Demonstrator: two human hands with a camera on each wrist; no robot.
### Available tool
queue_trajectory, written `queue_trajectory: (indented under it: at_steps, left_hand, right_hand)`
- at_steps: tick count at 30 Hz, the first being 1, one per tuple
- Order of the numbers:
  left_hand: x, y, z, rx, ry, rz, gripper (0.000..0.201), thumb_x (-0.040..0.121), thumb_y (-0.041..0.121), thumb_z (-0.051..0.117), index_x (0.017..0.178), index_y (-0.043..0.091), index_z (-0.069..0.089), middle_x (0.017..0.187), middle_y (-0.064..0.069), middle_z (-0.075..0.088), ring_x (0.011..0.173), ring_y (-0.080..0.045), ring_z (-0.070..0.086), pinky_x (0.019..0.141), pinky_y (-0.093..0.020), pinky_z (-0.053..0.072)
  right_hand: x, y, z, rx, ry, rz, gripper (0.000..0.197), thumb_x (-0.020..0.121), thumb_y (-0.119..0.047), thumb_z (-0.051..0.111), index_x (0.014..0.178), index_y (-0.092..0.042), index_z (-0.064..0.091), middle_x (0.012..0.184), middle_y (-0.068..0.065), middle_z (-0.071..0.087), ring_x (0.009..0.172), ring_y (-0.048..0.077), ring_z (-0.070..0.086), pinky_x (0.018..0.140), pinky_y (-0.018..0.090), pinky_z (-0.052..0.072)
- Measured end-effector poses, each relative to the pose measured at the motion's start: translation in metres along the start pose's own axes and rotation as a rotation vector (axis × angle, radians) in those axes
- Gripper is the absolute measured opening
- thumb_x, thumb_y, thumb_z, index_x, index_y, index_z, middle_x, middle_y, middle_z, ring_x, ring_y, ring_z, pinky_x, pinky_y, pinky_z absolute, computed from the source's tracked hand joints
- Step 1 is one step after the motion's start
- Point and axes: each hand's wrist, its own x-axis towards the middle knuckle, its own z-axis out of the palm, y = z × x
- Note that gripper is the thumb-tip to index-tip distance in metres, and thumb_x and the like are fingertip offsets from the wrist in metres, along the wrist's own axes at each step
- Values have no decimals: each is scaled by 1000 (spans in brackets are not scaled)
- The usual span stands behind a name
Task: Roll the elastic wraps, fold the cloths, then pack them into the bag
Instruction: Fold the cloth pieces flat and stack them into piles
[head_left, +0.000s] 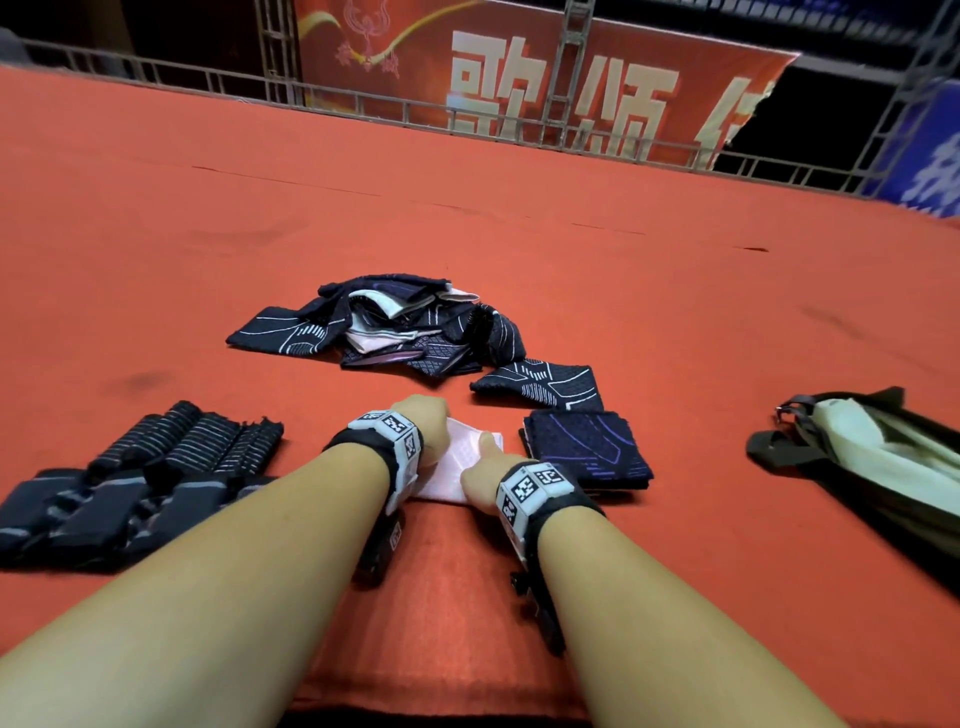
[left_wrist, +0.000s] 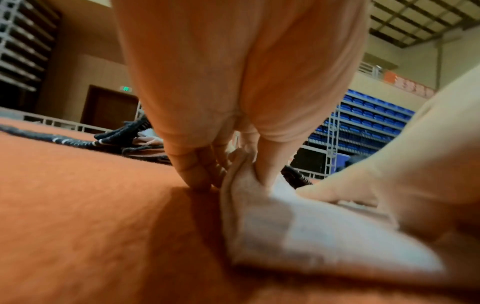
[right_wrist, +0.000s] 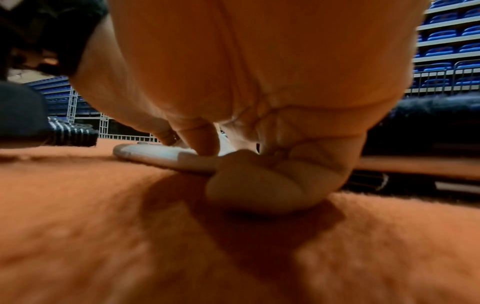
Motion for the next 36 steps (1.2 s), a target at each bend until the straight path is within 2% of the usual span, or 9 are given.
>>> queue_trajectory:
  at_steps: [5, 10, 15, 20, 25, 29, 31, 34, 36]
  left_hand:
    - [-17, -4, -22, -209, -17, -11, 22, 85, 7, 65, 102, 21, 66, 103, -4, 66, 94, -22, 60, 76, -28, 46]
    - [-45, -17, -40, -587, -95, -28, 23, 84, -9, 61, 87, 13, 63, 77, -10, 62, 70, -27, 63, 70, -46, 60]
    - [-75, -12, -60, -854, -152, 39, 25, 90, -12, 57, 86, 12, 62, 69, -9, 60, 56, -20, 59, 50, -29, 54]
    - [-90, 20, -76, -1074, -171, 187, 25, 93, -9, 57, 93, 15, 63, 68, -3, 60, 48, -11, 53, 47, -22, 47]
    - [-83, 69, -82, -1232, -37, 271, 26, 91, -6, 63, 114, 6, 66, 86, -8, 64, 59, -11, 62, 52, -24, 50]
    - [-62, 93, -70, -1442, 75, 191, 37, 89, -11, 66, 123, 0, 56, 111, -22, 61, 70, -25, 72, 53, -28, 58]
    - [-51, 95, -60, -1504, 30, 156, 37, 93, -10, 61, 127, -2, 50, 102, -25, 66, 75, -35, 73, 57, -35, 61]
    - [-41, 95, -43, -1426, -43, 78, 18, 95, -7, 58, 106, 6, 52, 86, -16, 60, 58, -25, 61, 48, -31, 50]
    - [-31, 93, -29, -1196, -65, -35, 14, 93, 8, 68, 89, 12, 55, 82, -10, 55, 55, -22, 57, 53, -31, 52]
  right_hand:
    - [-18, 7, 10, 145, 35, -56, 74, 92, -40, 37, 157, -44, 3, 155, 24, 31, 137, 41, 40, 111, 44, 34]
    - [-33, 17, 12, 243, 74, -149, 77, 91, -37, 43, 155, -54, 3, 155, 26, 28, 130, 43, 47, 108, 38, 41]
    - [-57, 28, 6, 530, 141, -296, 73, 84, -29, 56, 150, -42, 29, 102, 13, 66, 75, 28, 65, 63, 33, 55]
    - [-70, 55, -17, 859, 205, -295, 50, 79, -49, 66, 122, -24, 57, 109, 3, 71, 87, 21, 71, 74, 40, 62]
    - [-67, 105, -48, 1143, 243, -309, 3, 96, -13, 61, 98, -15, 60, 93, 13, 65, 66, 21, 63, 46, 28, 53]
    - [-47, 143, -66, 1170, 434, -251, 7, 95, -10, 62, 97, -16, 58, 91, 13, 66, 59, 22, 62, 41, 23, 50]
    - [-34, 155, -68, 1152, 448, -220, 6, 95, -14, 62, 98, -18, 59, 92, 12, 70, 62, 25, 64, 44, 26, 49]
    - [-15, 161, -67, 1063, 438, -201, 8, 94, -12, 62, 101, -15, 65, 84, 11, 71, 57, 21, 66, 42, 26, 45]
    - [-6, 161, -65, 864, 440, -193, 13, 93, -10, 62, 103, -11, 70, 77, 9, 70, 59, 21, 65, 48, 28, 50]
